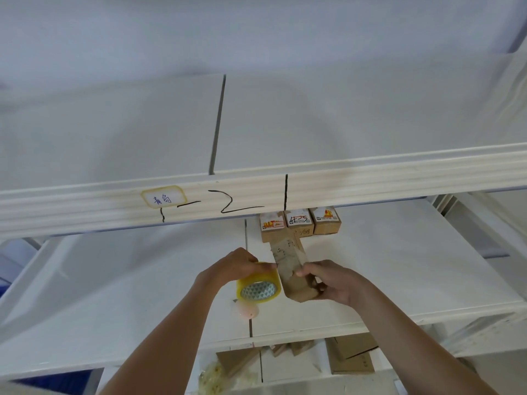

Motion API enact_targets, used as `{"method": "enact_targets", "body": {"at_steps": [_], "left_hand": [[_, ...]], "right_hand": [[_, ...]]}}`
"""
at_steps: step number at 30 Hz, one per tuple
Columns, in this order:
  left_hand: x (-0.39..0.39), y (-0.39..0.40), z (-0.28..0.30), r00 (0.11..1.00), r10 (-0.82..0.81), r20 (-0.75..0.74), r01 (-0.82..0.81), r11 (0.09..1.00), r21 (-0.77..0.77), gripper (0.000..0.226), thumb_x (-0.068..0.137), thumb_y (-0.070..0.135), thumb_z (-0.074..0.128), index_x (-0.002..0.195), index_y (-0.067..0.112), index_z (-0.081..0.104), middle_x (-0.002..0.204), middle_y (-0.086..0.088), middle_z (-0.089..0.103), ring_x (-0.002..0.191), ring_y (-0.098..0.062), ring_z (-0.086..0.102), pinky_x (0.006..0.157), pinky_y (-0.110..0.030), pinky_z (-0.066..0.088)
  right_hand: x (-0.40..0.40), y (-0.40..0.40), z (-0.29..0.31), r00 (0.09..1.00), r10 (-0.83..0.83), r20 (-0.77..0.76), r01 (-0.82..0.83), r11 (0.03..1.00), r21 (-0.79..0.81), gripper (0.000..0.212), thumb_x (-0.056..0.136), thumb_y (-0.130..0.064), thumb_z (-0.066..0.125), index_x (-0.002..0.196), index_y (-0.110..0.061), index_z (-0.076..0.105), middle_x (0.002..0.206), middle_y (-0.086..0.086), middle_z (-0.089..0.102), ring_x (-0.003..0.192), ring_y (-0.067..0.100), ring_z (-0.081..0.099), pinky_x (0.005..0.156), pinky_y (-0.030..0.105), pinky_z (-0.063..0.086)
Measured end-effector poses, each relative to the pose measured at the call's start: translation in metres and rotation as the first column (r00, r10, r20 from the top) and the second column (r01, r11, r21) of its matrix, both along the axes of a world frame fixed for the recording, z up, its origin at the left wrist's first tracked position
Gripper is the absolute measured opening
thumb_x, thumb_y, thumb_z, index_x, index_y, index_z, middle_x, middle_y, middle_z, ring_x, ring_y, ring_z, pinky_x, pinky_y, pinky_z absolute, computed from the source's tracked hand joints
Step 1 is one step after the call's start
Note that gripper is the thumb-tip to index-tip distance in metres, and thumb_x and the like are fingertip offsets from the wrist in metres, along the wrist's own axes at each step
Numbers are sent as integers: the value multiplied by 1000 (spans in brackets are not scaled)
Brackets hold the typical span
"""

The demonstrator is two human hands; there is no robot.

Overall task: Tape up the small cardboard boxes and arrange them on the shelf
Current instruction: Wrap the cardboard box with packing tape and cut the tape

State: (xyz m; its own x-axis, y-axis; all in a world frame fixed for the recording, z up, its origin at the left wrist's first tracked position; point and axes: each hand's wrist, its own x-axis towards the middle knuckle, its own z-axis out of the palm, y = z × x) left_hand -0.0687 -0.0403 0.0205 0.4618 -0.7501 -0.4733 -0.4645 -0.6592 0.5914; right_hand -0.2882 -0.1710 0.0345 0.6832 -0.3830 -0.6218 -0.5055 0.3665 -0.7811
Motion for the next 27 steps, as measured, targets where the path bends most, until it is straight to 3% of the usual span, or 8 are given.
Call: {"method": "enact_targets", "body": {"at_steps": [5, 9, 12, 14, 16, 21, 27], "left_hand": [[-1, 1, 8, 999, -1, -39, -1, 998, -62, 55, 76, 72, 71, 81, 17, 70, 83, -2, 68, 85, -18, 67, 73, -27, 50], [0, -4, 19, 999, -36, -21, 34, 995, -90, 57, 76, 71, 71, 83, 15, 74, 87, -5, 71, 88, -21, 69, 75, -31, 53], [4, -8, 24, 997, -45, 57, 49, 995, -84, 55, 76, 73, 70, 77, 19, 71, 80, -1, 68, 82, -17, 68, 69, -28, 51], [3, -10, 29, 991, -80, 107, 87, 995, -58, 54, 73, 76, 69, 66, 23, 64, 67, 4, 61, 70, -12, 63, 61, -24, 45], [1, -14, 32, 983, -114, 145, 121, 992, -44, 57, 69, 80, 69, 61, 24, 62, 60, 7, 56, 62, -9, 58, 57, -24, 41], [-2, -14, 33, 971, -151, 187, 157, 987, -20, 54, 69, 78, 70, 64, 25, 65, 64, 8, 61, 63, -6, 60, 56, -22, 41], [-9, -9, 27, 992, -66, 112, 85, 981, -174, 47, 69, 67, 79, 67, 20, 69, 64, 7, 62, 64, -7, 61, 56, -20, 44]], "right_hand": [[-1, 8, -4, 996, -54, 73, 46, 993, 111, 36, 91, -23, 68, 123, -8, 68, 127, 20, 64, 112, 33, 62, 92, 41, 59], [-1, 13, -7, 964, -115, 238, 52, 965, 257, 32, 90, -20, 66, 121, -16, 72, 125, 19, 62, 113, 32, 58, 104, 53, 50], [6, 17, -7, 962, -152, 228, 73, 944, 321, 49, 81, -43, 81, 123, -18, 73, 125, 18, 64, 114, 32, 61, 103, 56, 51], [14, 19, -5, 978, -131, 161, 79, 953, 293, 66, 75, -68, 76, 121, -20, 74, 121, 15, 71, 115, 31, 66, 98, 55, 55], [22, 20, -3, 993, -82, 81, 63, 975, 213, 81, 70, -80, 69, 124, -19, 69, 117, 12, 74, 113, 30, 69, 93, 50, 58], [29, 20, -4, 996, -82, 24, 79, 990, 119, 89, 62, -62, 86, 126, -5, 61, 112, 13, 75, 107, 31, 71, 88, 48, 60], [26, 17, -7, 995, -59, 78, 51, 993, 103, 79, 59, -48, 96, 124, -14, 67, 112, 12, 76, 108, 32, 71, 84, 49, 61]]}}
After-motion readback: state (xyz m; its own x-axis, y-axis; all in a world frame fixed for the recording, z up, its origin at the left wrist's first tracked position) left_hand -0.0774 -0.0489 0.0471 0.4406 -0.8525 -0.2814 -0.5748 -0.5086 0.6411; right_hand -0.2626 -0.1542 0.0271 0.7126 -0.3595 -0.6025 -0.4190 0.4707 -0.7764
